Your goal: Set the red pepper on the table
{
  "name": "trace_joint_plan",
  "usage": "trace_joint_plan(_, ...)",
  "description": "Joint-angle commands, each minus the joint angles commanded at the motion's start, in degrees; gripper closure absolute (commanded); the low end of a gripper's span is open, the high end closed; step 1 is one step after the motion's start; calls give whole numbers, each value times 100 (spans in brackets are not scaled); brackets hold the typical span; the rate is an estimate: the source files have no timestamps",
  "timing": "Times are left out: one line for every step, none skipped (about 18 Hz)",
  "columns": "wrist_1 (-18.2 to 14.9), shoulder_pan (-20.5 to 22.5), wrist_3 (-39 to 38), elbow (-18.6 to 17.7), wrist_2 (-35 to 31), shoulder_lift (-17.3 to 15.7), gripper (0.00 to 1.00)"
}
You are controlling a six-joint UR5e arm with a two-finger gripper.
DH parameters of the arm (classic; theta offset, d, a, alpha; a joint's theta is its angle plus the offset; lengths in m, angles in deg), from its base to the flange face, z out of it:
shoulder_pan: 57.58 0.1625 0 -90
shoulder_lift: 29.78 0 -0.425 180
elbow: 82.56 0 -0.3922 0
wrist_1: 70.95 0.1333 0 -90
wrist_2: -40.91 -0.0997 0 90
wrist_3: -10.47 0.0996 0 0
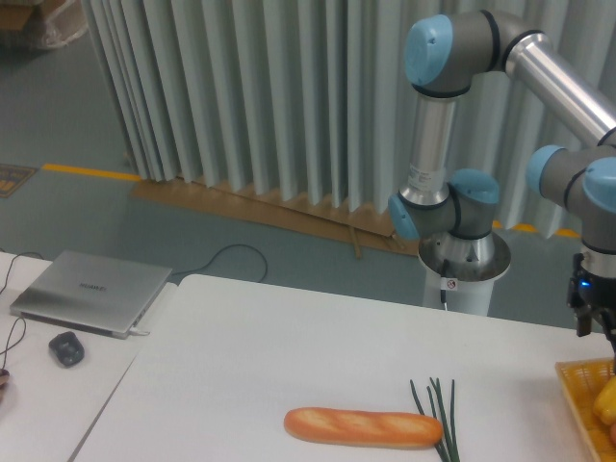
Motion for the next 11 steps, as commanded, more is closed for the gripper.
trace_joint_plan(9, 9, 53, 9, -9, 27, 0)
trace_joint_plan(17, 35, 44, 9, -9, 36, 0)
trace_joint_plan(61, 96, 18, 9, -9, 97, 0)
trace_joint_plan(218, 88, 9, 9, -9, 210, 0)
trace_joint_plan(324, 79, -8, 9, -9, 281, 0)
trace_joint_plan(369, 70, -8, 9, -9, 351, 0)
trace_joint_plan(378, 70, -8, 18, 0, 422, 0)
trace_joint_plan(404, 70, -8, 36, 0, 466, 0)
trace_joint_plan(413, 62, -8, 62, 0, 519, 0)
trace_joint_plan(413, 62, 18, 88, 0, 563, 0)
trace_joint_plan(422, 62, -8, 123, 0, 615, 0)
